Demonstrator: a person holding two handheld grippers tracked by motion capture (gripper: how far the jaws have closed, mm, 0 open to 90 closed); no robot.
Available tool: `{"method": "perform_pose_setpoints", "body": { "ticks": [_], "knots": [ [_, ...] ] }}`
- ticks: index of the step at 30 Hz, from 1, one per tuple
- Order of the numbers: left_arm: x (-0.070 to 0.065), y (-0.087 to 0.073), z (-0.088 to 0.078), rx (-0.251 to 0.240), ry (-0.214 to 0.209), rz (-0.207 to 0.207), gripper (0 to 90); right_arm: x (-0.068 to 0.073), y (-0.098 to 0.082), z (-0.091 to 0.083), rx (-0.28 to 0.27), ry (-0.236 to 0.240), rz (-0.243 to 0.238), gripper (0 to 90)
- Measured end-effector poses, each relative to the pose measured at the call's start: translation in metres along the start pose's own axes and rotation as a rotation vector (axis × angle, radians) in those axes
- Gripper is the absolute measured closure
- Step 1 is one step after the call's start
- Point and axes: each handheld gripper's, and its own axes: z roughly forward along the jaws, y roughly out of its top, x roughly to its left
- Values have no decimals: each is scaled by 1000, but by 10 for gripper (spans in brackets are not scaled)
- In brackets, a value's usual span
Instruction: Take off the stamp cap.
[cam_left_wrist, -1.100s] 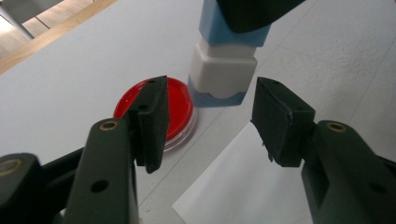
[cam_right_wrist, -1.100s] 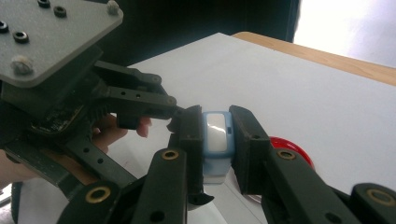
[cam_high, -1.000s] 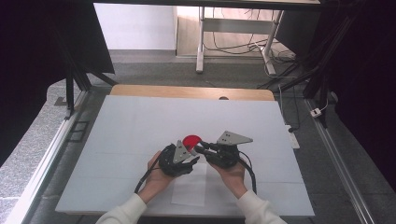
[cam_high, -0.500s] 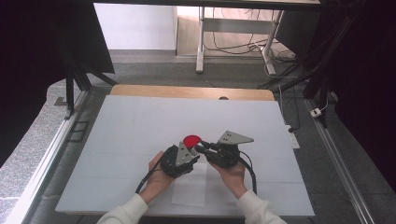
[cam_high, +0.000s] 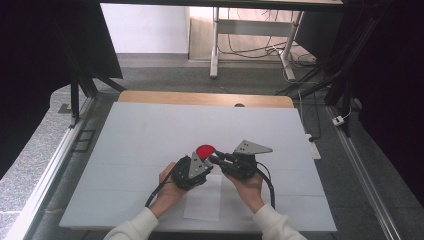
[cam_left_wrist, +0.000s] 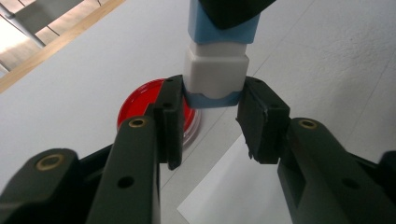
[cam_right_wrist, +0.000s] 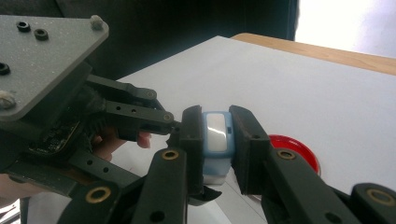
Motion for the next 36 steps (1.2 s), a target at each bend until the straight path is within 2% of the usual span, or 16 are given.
{"method": "perform_pose_setpoints", "body": {
  "ticks": [6,12,15,18,30,36],
  "knots": [
    [-1,0,0,-5,6,4,634,1,0,-1,-8,-4,1,752],
    [-3,0,0,-3,25,28,637,0,0,-1,-17,-4,19,752],
    [-2,1,-1,-8,11,3,641,0,-1,-2,-21,-1,23,752],
    [-5,1,-1,8,44,56,643,0,0,-2,-24,-3,18,752],
    [-4,-1,1,13,28,47,656,1,-3,0,-16,-17,19,754],
    [-4,-3,1,21,15,28,657,3,-5,0,-11,-28,28,755]
  ]
}}
